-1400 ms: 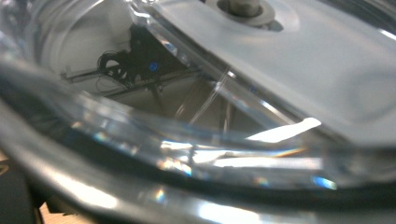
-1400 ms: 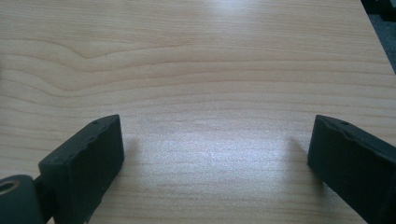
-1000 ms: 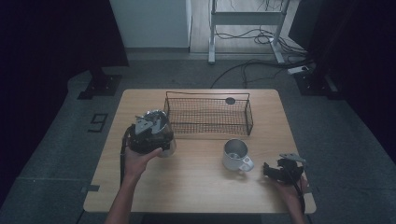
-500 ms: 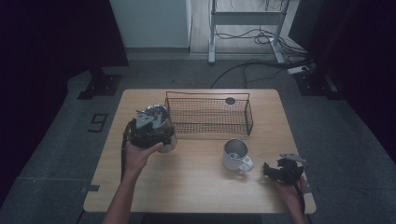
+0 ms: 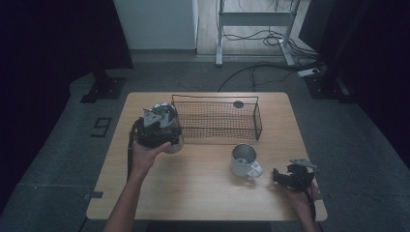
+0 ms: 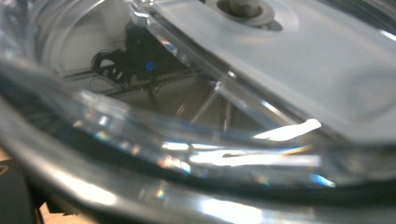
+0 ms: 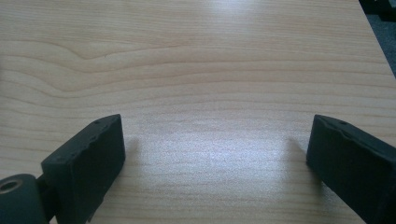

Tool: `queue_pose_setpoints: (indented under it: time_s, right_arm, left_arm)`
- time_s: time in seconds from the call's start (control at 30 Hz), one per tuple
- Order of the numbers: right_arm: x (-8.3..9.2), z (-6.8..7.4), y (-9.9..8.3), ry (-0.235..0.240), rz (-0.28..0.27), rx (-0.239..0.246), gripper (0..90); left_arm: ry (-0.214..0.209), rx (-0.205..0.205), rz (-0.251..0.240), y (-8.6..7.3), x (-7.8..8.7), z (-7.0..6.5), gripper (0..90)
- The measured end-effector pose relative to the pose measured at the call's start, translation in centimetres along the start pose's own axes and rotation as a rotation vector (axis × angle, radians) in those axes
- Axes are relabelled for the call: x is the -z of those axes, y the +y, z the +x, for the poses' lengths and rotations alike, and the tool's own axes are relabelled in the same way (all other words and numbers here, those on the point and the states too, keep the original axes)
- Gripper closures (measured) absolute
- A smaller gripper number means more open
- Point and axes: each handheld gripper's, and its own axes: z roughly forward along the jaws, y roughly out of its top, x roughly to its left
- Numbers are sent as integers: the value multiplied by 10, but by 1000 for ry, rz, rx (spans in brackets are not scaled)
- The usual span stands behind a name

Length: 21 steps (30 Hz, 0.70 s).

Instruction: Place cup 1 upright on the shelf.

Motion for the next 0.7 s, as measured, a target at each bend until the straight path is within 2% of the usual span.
queue_pose_setpoints:
  time_s: [0.27, 0.7]
  right_arm:
    - [0, 0, 0, -1, -1, -1, 46]
    - [0, 0, 0, 0, -1, 0, 47]
  left_arm:
    - [-4, -7, 0, 7, -4, 0, 40]
    - [-18, 22, -8, 15, -7, 5, 40]
